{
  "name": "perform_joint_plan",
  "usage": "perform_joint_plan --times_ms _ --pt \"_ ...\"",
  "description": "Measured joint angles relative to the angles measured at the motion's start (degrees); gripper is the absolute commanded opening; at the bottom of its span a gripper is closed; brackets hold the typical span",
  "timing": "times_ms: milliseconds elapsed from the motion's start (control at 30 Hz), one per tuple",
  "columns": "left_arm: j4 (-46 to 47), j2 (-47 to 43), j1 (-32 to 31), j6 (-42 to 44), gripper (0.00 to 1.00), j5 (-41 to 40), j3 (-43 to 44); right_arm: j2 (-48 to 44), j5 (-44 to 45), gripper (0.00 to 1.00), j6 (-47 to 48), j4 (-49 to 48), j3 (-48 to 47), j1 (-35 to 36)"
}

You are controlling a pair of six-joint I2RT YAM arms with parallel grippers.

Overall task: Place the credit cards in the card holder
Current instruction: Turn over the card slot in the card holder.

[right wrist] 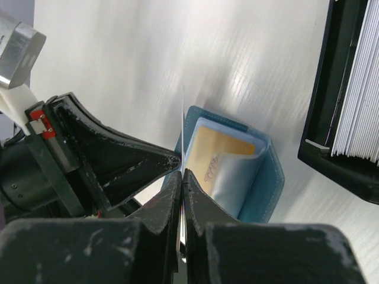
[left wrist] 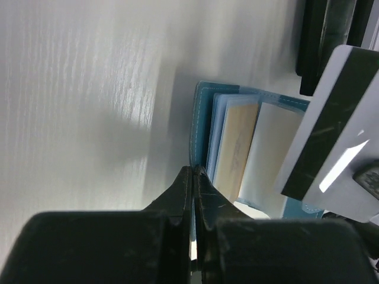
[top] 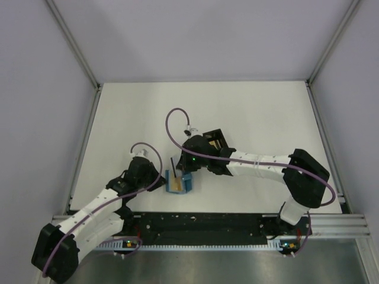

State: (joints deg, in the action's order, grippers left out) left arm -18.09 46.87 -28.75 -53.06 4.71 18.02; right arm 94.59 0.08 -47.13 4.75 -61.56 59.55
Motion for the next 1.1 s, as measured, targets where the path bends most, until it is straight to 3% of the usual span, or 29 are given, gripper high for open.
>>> perform_joint_plan --times_ms 467,1100 --pt "0.33 -5.18 -0.94 -1.62 0.0 -0.07 -0.79 3.26 9.16 0.0 -2.14 -0.39 -0.11 5.99" --pt "-0.02 -7.15 -1.42 -2.97 0.0 -0.24 -0.9 3.32 14.62 0.0 -3.08 -0.7 -0.83 7.04"
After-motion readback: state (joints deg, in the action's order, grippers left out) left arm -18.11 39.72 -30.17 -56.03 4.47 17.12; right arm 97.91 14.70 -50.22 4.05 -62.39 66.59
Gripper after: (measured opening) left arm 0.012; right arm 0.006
